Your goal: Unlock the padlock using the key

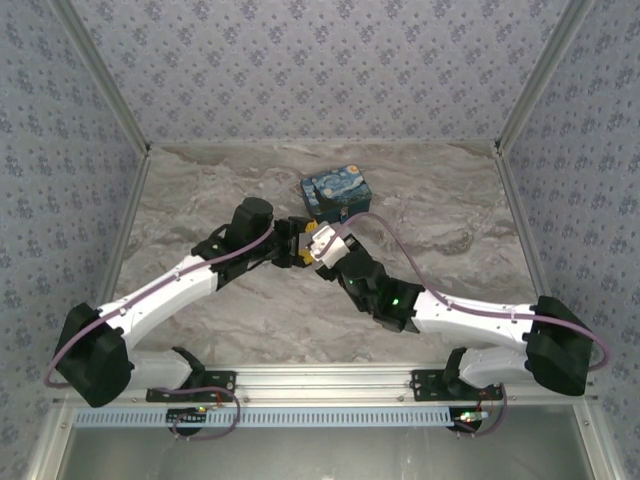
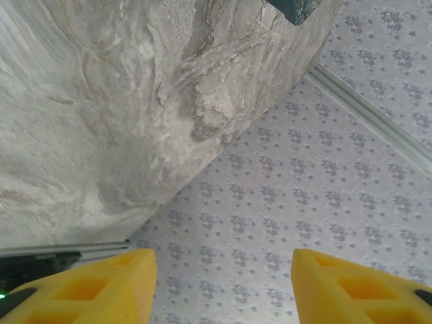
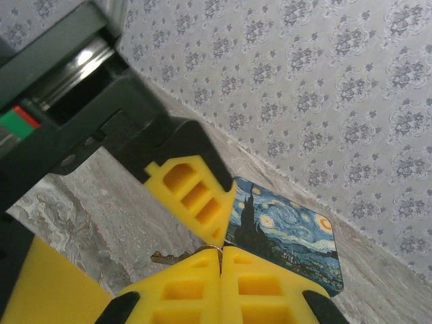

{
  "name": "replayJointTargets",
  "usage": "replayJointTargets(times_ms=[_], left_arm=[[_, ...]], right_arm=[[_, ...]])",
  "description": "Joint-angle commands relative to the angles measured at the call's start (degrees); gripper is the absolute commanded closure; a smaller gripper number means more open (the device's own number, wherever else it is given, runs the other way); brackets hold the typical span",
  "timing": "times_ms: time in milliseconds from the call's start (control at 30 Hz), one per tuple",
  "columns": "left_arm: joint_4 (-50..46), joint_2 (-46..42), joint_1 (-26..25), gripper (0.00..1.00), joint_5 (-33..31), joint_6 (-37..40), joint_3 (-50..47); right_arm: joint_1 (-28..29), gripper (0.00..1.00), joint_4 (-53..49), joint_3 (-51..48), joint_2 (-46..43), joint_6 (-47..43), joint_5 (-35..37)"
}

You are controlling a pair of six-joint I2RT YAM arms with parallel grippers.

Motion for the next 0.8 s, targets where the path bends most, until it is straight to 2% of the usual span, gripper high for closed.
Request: replayJointTargets(times_ms=[0,433,633,700,767], left_arm=[[1.4,-0.1,-0.4,0.52,-0.4,-3.9,0.6],[2.7,0.2,-0.4,0.9,-0.3,-4.8,-0.8],[3.1,0.9,-0.4,1.0,0.3,-4.3,-0.7],[3.5,1.4,-0.5,1.0,0.4,-3.3,-0.4],[5.2,2.1,-0.4,1.0,0.2,-0.6,0.1]], right_arm=[[0.7,1.0,1.6,1.9,0.4,-1.5,1.2],[1.6,1.0,0.7,0.1,-1.1,1.6,1.6],[0.7,1.0,-0.8,-1.3,-4.2,4.8,0.2],[-0.3,1.0,-2.8,-1.4,-5.6,7.2,-2.0],[-1.9,0.86,-5.8,-1.4,-7.6,10.7,-6.5]])
